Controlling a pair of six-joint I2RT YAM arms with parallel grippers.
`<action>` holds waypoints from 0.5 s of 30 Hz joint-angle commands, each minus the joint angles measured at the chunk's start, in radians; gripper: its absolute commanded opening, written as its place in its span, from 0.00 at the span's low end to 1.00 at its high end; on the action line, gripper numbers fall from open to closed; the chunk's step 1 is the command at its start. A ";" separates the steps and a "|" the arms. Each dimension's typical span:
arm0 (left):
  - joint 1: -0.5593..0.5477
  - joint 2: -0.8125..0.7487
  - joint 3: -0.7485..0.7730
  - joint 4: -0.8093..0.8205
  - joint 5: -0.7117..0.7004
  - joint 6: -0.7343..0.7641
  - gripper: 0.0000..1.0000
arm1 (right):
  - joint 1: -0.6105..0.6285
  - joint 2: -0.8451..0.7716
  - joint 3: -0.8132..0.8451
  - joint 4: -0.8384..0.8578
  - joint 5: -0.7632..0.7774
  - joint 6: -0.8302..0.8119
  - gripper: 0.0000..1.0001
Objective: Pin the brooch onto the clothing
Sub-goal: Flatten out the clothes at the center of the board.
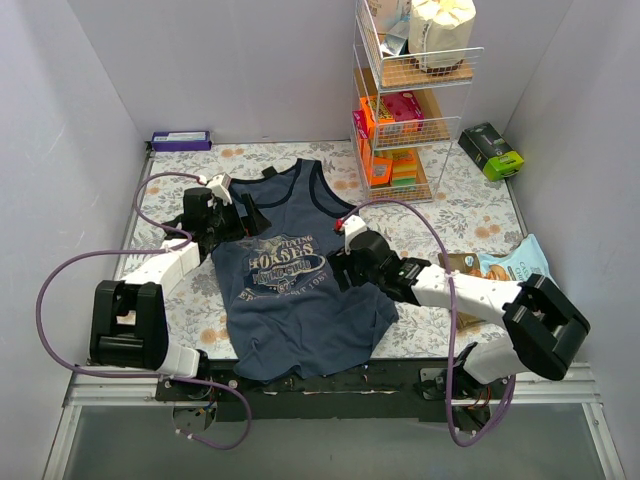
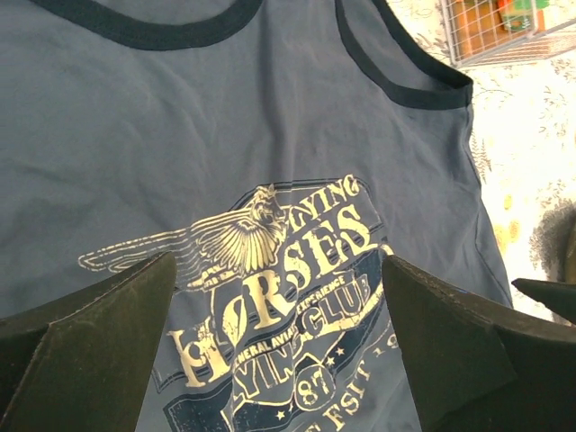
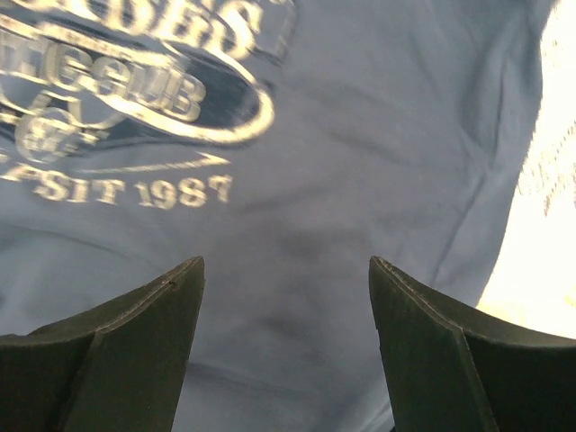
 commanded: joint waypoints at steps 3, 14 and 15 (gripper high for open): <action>-0.002 -0.049 0.041 -0.033 -0.093 0.064 0.98 | -0.060 0.034 -0.065 -0.025 0.040 0.074 0.80; -0.002 -0.126 0.067 -0.157 -0.398 0.190 0.98 | -0.080 -0.043 -0.243 -0.103 0.104 0.237 0.80; -0.002 -0.153 0.049 -0.140 -0.433 0.193 0.98 | -0.083 -0.059 -0.252 -0.114 0.115 0.249 0.80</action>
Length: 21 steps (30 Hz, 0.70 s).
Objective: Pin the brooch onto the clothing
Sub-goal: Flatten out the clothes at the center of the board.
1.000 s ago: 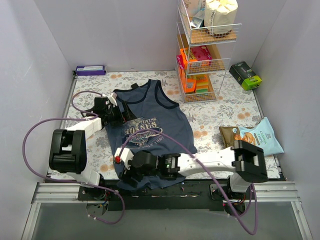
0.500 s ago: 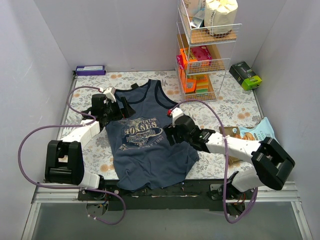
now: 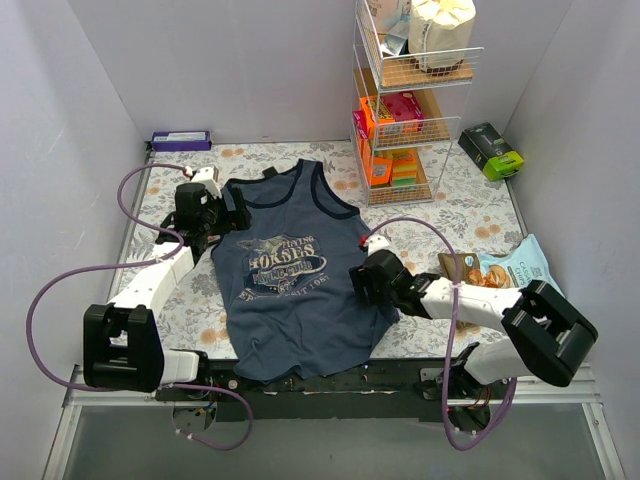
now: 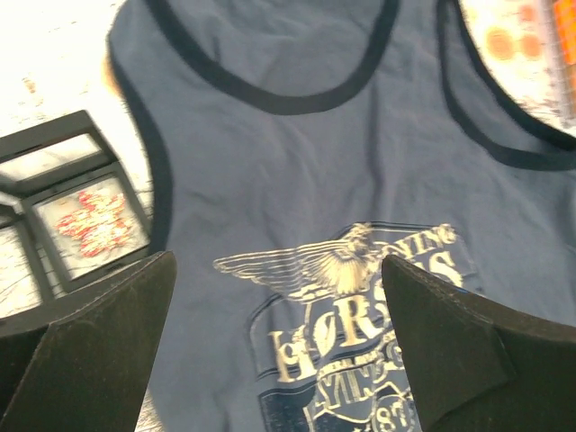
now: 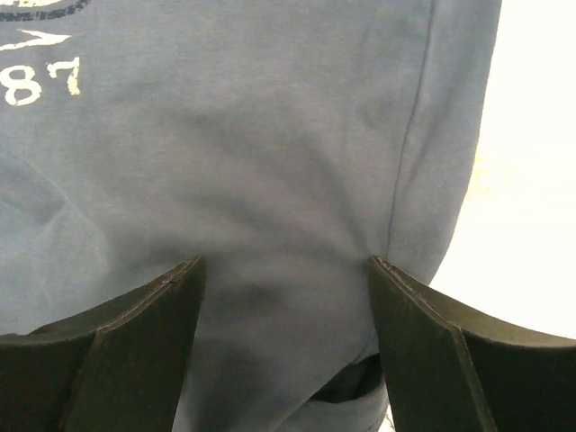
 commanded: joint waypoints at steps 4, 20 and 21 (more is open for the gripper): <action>-0.002 -0.068 -0.006 -0.046 -0.203 0.073 0.98 | -0.019 -0.092 -0.092 -0.116 0.080 0.127 0.80; 0.018 0.221 0.179 -0.170 -0.394 0.132 0.91 | -0.020 -0.363 0.008 -0.225 0.034 0.063 0.83; 0.020 0.253 0.196 -0.164 -0.393 0.134 0.82 | -0.022 -0.382 0.014 -0.221 0.026 0.054 0.83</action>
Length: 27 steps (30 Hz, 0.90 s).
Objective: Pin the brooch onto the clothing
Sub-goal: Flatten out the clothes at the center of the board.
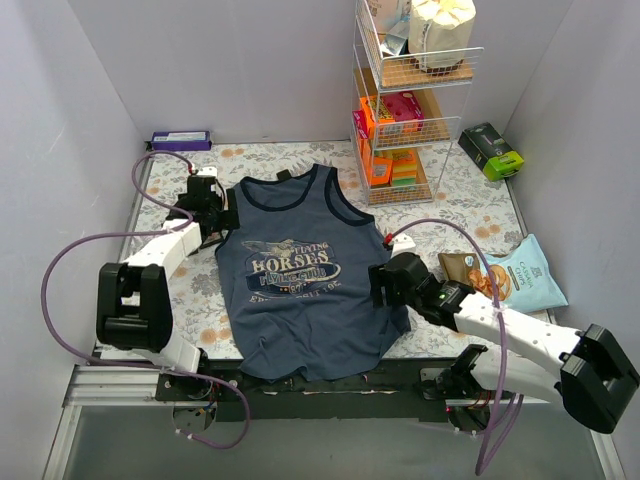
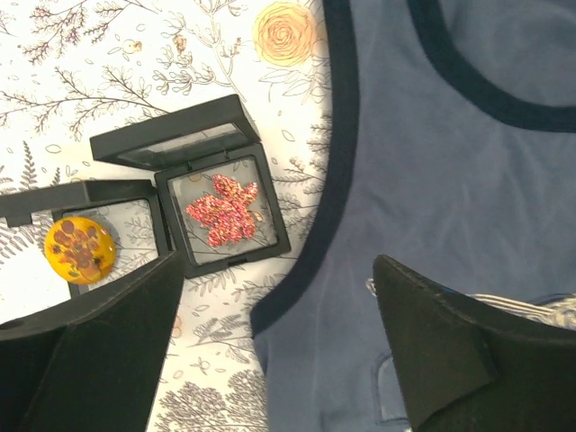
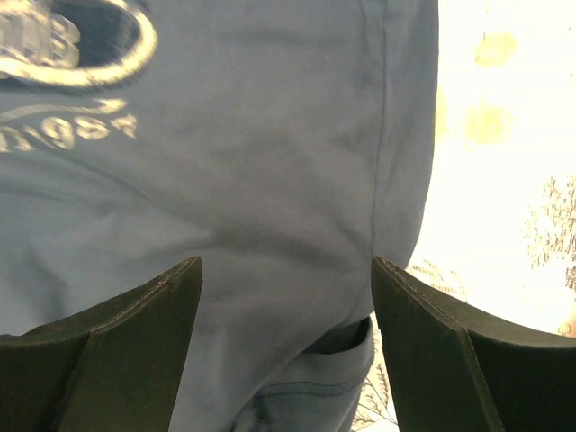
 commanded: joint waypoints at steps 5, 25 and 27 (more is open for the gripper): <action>0.034 0.138 0.121 -0.028 -0.116 0.049 0.65 | -0.003 -0.102 0.105 0.026 -0.065 -0.056 0.83; 0.140 0.257 0.120 0.009 0.071 0.004 0.52 | -0.003 -0.148 0.086 0.005 -0.098 -0.042 0.82; 0.151 0.264 0.123 0.009 0.098 -0.005 0.50 | -0.002 -0.152 0.083 0.003 -0.098 -0.037 0.82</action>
